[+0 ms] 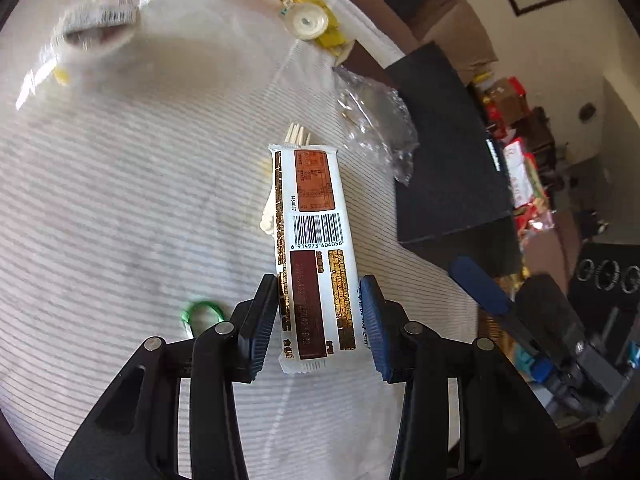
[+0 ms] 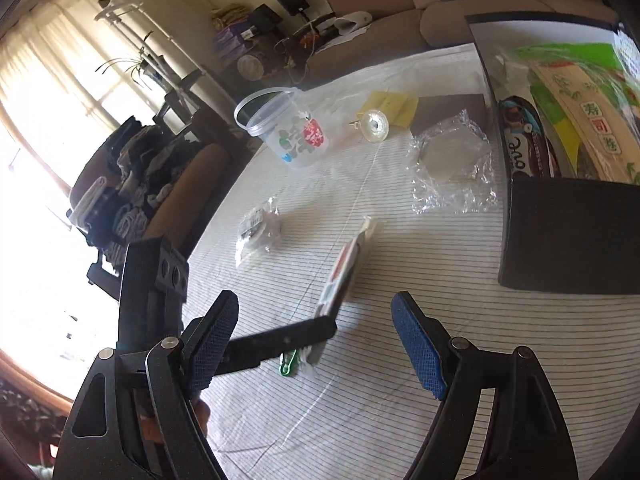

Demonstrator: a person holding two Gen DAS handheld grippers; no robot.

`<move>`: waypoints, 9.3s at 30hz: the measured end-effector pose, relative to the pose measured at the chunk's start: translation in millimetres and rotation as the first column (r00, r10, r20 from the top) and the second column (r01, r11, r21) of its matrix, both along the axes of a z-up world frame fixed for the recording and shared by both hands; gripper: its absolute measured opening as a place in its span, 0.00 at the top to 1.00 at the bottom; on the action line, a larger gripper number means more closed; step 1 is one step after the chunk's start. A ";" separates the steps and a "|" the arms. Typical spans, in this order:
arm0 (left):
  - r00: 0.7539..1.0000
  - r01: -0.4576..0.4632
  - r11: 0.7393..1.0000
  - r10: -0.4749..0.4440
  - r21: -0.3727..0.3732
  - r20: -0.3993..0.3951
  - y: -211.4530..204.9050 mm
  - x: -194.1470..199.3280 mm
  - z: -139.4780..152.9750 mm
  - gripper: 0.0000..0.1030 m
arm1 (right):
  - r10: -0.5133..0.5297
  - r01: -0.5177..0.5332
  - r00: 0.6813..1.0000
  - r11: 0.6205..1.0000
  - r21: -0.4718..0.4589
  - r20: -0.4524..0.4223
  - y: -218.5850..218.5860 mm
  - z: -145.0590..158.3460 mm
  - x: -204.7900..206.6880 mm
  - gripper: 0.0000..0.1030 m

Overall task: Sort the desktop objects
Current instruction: 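Lower the left gripper onto the Dove chocolate bar and close it, then lift the Dove chocolate bar off the table with the left gripper, then carry the Dove bar into the black box and open the left gripper, then withdraw the left gripper from the box back over the table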

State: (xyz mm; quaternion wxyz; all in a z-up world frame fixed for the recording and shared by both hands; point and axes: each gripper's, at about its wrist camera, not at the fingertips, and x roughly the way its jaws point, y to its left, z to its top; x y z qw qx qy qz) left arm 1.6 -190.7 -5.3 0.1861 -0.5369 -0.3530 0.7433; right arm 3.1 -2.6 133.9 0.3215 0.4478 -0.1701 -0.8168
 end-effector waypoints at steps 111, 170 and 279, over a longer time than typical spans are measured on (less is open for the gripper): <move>0.997 0.079 0.996 -0.077 -0.047 0.030 45.7 -4.3 7.5 0.62 | 0.030 -0.007 0.976 0.994 -0.108 0.213 64.5 -89.4 47.6 0.60; 0.996 0.064 0.949 -0.044 0.309 -0.071 59.4 -4.1 11.2 0.65 | 0.138 -0.098 0.982 0.955 -0.279 0.128 69.5 -41.1 62.2 0.36; 0.936 0.154 0.873 -0.279 -0.463 -0.215 172.2 -28.9 164.5 0.00 | -0.100 0.142 0.988 0.896 0.420 -0.120 157.8 99.8 -12.2 0.00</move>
